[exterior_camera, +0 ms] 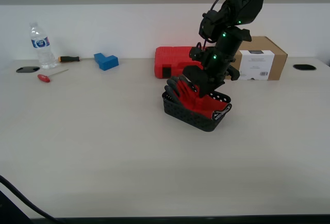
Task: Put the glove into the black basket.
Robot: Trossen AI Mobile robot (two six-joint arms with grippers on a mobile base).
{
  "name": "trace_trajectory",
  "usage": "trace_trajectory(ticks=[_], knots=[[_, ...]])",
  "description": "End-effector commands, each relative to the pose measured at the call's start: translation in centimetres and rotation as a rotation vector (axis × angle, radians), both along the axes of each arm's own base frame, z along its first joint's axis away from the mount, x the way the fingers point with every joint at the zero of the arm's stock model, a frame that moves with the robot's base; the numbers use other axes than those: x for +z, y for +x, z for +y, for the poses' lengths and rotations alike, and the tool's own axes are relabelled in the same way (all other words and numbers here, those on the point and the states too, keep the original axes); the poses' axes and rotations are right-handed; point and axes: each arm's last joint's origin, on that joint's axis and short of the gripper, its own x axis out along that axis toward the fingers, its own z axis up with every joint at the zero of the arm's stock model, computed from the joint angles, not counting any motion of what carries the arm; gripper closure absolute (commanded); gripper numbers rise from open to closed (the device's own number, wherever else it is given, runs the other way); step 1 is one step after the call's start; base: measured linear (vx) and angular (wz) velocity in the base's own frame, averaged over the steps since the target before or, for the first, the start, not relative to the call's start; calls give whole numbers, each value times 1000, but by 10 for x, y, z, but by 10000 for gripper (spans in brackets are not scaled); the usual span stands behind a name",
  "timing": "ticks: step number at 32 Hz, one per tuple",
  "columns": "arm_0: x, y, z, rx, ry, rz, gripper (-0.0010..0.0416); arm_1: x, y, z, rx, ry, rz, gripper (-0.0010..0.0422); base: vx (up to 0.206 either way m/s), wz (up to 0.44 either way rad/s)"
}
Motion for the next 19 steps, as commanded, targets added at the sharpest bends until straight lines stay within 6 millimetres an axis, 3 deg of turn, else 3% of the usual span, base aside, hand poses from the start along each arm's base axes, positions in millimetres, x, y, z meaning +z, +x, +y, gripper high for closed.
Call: trace_trajectory(ticks=[1,7,11,13,14,18,19], knots=[[-1,0,-4,-7,15,26,394,1,0,0,0,0,-6,412,0,0],[0,-1,-4,3,7,35,206,1,0,0,0,0,-6,412,0,0],[9,0,-3,15,22,11,174,1,0,0,0,0,-6,412,0,0],[24,2,-3,17,35,-26,169,1,0,0,0,0,-6,412,0,0],[45,6,-4,9,45,-85,170,1,0,0,0,0,-6,412,0,0],[72,9,-6,5,70,-153,170,1,0,0,0,0,-6,412,0,0],[94,9,-7,12,69,-213,170,1,0,0,0,0,-6,412,0,0]])
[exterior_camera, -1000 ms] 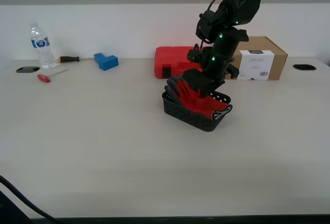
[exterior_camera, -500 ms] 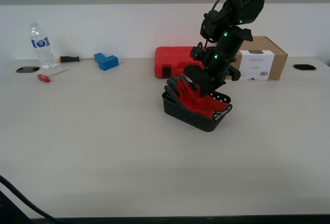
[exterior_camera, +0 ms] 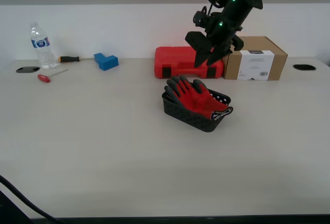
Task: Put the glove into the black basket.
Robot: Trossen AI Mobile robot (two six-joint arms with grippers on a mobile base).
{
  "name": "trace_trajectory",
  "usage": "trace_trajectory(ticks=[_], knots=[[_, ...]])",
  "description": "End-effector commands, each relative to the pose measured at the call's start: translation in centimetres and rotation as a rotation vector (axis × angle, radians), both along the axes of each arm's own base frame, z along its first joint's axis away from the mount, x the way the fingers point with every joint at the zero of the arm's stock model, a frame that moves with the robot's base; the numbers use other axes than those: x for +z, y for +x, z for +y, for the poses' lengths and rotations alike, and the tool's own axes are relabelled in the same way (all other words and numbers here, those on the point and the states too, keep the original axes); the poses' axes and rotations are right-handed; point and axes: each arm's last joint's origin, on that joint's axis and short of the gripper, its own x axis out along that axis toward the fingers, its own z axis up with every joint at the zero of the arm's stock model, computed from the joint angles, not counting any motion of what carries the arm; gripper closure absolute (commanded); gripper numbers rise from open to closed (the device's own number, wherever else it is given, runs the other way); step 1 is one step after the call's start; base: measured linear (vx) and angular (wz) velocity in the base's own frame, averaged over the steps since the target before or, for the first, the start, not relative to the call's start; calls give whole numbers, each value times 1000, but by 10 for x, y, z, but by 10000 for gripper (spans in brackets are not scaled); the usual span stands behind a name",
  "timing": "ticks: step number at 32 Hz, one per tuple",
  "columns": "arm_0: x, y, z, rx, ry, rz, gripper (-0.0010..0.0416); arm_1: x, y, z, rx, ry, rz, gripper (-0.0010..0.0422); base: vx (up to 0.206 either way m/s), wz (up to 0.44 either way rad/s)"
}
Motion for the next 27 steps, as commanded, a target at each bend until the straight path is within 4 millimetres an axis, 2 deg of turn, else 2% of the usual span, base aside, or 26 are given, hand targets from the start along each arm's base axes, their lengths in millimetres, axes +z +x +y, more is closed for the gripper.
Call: trace_trajectory(ticks=[1,4,7,27], knots=[[26,-1,-1,7,-4,-72,170,1,0,0,0,0,-6,412,0,0],[44,-6,-4,10,-22,-78,170,1,0,0,0,0,-6,412,0,0],[51,-9,-6,39,-61,-94,170,1,0,0,0,0,-5,412,0,0],[52,-9,-6,38,-56,-104,170,0,0,0,1,0,-5,412,0,0]])
